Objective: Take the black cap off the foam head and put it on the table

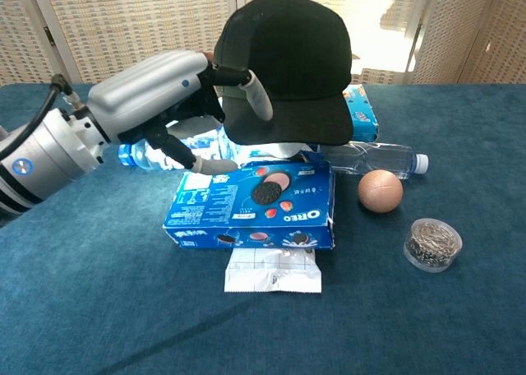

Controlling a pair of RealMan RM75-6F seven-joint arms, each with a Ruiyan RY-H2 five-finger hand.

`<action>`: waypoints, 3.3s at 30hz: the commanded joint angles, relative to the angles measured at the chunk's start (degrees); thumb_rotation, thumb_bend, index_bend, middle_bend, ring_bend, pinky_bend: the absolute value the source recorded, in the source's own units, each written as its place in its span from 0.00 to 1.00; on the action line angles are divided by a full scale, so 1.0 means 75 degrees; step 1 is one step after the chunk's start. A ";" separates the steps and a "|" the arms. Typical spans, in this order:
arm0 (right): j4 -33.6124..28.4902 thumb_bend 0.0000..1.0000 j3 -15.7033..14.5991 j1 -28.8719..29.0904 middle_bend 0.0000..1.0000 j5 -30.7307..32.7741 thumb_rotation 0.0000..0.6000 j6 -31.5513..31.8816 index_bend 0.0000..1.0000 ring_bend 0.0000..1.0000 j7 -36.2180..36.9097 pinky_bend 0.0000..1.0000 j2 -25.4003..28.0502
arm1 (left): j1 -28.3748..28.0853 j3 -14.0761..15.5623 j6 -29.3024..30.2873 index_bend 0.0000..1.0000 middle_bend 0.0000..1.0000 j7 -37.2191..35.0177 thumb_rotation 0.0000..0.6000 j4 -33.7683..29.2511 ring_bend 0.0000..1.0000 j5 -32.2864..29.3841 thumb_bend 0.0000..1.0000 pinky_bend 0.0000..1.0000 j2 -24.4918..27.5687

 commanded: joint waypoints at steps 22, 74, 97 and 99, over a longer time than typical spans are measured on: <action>0.0180 0.28 -0.0013 -0.0159 0.29 0.0070 1.00 0.0118 0.33 0.19 0.0255 0.30 0.0065 | -0.0472 -0.0199 0.0475 0.42 1.00 0.0170 1.00 0.1071 1.00 -0.0772 0.16 1.00 -0.1209; 0.0150 0.28 -0.0011 -0.0224 0.29 0.0004 1.00 0.0141 0.33 0.19 0.0282 0.30 0.0110 | -0.0498 -0.0611 0.0875 0.66 1.00 0.0492 1.00 0.0314 1.00 -0.1578 0.43 1.00 -0.1166; 0.0149 0.28 -0.0012 -0.0288 0.29 0.0007 1.00 0.0220 0.33 0.19 0.0291 0.30 0.0092 | -0.1591 -0.2095 0.0546 0.68 1.00 0.1143 1.00 0.0028 1.00 -0.2233 0.43 1.00 -0.1051; 0.0150 0.28 -0.0008 -0.0297 0.29 0.0008 1.00 0.0236 0.33 0.19 0.0302 0.30 0.0094 | -0.1714 -0.2227 0.0534 0.68 1.00 0.1128 1.00 0.0127 1.00 -0.2301 0.43 1.00 -0.1064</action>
